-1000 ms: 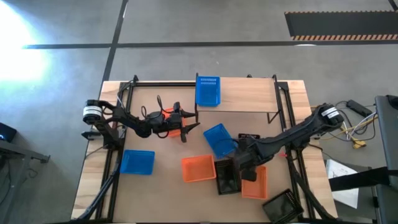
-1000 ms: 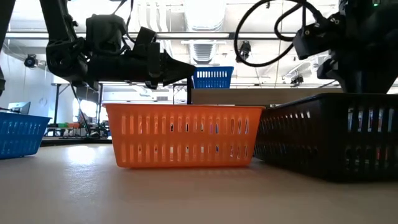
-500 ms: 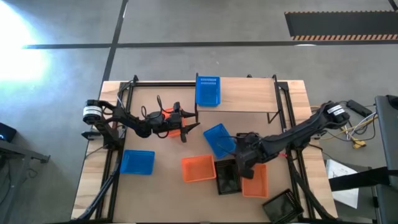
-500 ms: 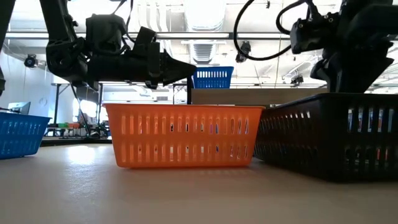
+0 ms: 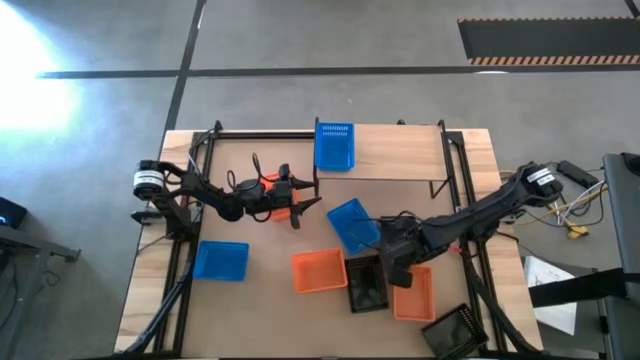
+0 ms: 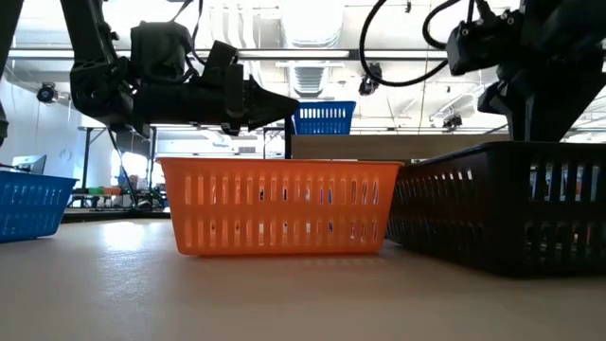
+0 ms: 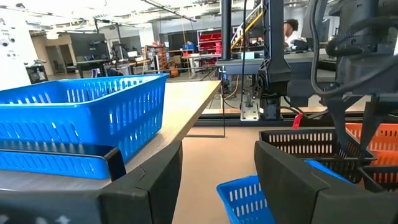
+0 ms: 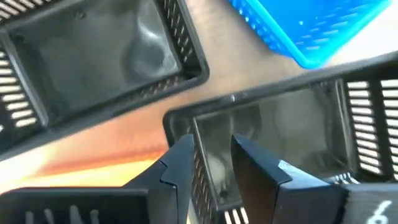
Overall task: Stack baskets on shelf by color
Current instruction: Put the top black bin on the shelf
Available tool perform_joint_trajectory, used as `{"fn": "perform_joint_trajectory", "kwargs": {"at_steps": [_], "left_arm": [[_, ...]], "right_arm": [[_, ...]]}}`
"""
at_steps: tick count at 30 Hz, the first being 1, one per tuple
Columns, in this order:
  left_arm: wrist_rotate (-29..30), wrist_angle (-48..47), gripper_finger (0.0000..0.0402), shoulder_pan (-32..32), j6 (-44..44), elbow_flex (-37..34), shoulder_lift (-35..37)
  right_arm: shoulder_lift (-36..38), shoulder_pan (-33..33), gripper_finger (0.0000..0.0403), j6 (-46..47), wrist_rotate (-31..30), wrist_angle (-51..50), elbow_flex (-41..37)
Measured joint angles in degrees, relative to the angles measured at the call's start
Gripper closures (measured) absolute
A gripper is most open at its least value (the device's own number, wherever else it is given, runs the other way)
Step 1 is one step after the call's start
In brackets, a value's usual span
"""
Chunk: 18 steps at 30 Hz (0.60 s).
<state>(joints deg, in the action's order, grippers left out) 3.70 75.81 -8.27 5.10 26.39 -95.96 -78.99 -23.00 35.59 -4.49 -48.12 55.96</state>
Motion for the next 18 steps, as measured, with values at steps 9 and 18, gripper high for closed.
{"fn": "perform_joint_trajectory", "kwargs": {"at_steps": [9,18], "left_arm": [[0.00,-0.04,0.0217,0.00,-0.20,0.50,0.00],[0.00,-0.26,0.0217,0.00,-0.20,0.56,0.00]], "right_arm": [[-0.70,0.00,0.0240,-0.13,0.75,3.01,0.01],[-4.16,-0.11,0.0266,-1.73,3.45,4.49,-0.04]]}}
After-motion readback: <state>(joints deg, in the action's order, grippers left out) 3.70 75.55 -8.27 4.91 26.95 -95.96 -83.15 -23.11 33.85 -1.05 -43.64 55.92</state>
